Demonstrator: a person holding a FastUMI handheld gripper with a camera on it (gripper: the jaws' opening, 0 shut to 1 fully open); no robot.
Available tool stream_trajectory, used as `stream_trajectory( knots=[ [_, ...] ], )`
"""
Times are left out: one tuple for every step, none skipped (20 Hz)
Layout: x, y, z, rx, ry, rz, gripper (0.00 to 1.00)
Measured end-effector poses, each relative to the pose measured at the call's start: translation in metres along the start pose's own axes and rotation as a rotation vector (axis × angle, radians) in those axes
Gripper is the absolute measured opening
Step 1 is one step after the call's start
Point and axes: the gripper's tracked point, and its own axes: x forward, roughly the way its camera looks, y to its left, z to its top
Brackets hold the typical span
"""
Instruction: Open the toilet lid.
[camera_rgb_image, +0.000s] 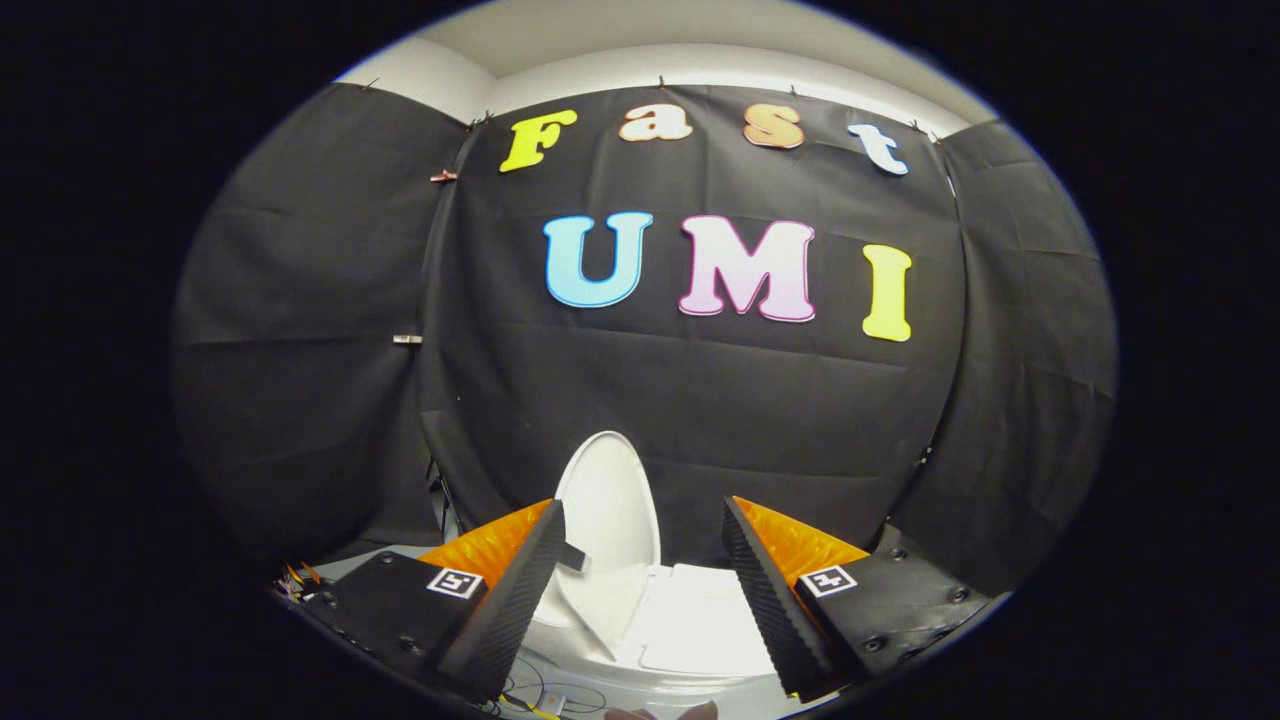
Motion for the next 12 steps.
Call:
stream_trajectory(
  knots=[
    [-0.004, -0.012, 0.004, -0.001, -0.01, -0.012, 0.99],
    [-0.008, -0.025, 0.009, -0.01, -0.022, -0.025, 0.99],
    [-0.013, -0.037, 0.011, -0.016, -0.032, -0.042, 0.99],
    [-0.017, -0.047, 0.015, -0.017, -0.041, -0.05, 0.99],
    [-0.021, -0.055, 0.015, -0.015, -0.046, -0.055, 0.99],
    [-0.026, -0.062, 0.016, -0.009, -0.05, -0.055, 0.99],
    [-0.03, -0.069, 0.017, -0.007, -0.055, -0.057, 0.99],
    [-0.034, -0.077, 0.017, -0.003, -0.057, -0.061, 0.99],
    [-0.039, -0.085, 0.018, 0.002, -0.061, -0.064, 0.99],
    [-0.043, -0.091, 0.017, 0.008, -0.062, -0.065, 0.99],
    [-0.048, -0.098, 0.017, 0.014, -0.061, -0.066, 0.99],
    [-0.052, -0.104, 0.016, 0.02, -0.062, -0.069, 0.99]
  ],
)
